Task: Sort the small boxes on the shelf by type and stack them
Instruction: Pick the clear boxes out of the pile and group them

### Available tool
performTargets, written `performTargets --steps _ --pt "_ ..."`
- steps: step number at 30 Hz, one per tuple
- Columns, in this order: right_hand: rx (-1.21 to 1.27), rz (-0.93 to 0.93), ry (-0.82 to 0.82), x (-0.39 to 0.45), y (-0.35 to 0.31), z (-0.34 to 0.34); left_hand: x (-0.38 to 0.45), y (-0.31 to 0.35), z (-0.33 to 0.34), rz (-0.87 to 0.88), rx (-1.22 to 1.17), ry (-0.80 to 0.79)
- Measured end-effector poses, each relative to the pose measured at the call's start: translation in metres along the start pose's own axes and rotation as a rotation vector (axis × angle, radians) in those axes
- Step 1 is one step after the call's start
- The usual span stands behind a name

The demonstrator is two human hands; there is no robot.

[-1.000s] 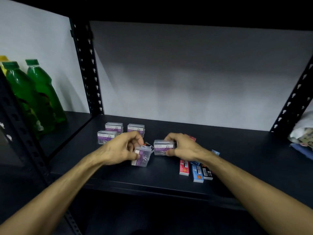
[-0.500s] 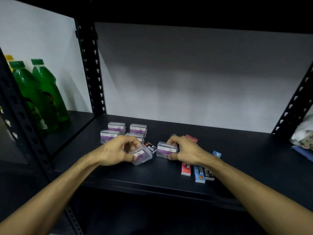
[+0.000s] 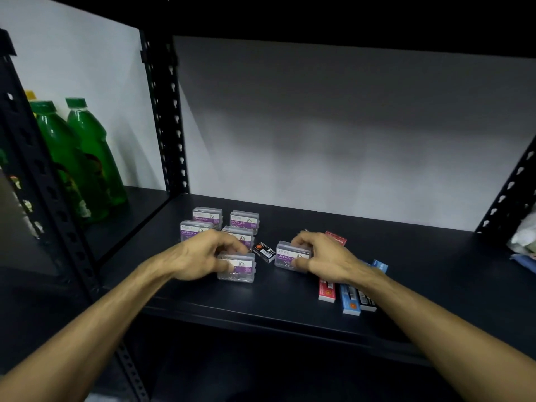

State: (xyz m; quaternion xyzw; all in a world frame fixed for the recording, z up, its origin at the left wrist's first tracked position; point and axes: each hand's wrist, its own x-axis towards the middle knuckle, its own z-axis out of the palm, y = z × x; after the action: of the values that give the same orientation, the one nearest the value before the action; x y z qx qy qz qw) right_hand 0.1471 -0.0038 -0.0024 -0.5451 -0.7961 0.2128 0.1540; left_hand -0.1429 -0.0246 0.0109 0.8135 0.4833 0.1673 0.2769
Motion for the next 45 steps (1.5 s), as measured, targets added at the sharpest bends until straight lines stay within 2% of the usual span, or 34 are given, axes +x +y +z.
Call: performTargets --steps 4,14,22,32,45 --pt "0.015 -0.023 0.029 0.002 -0.011 -0.001 -0.008 -0.011 -0.023 -0.005 0.058 0.034" --pt "0.007 -0.109 0.040 0.023 -0.060 0.023 -0.024 -0.052 -0.065 -0.111 0.089 -0.001" --pt "-0.047 -0.159 -0.010 0.037 -0.086 0.055 -0.023 -0.064 -0.068 -0.142 0.083 -0.008" --pt "-0.004 -0.155 -0.028 0.042 -0.087 0.062 -0.020 -0.072 -0.067 -0.147 0.059 -0.019" --pt "-0.028 -0.195 0.049 0.039 -0.093 0.067 -0.025 -0.064 -0.056 -0.148 -0.004 0.024"
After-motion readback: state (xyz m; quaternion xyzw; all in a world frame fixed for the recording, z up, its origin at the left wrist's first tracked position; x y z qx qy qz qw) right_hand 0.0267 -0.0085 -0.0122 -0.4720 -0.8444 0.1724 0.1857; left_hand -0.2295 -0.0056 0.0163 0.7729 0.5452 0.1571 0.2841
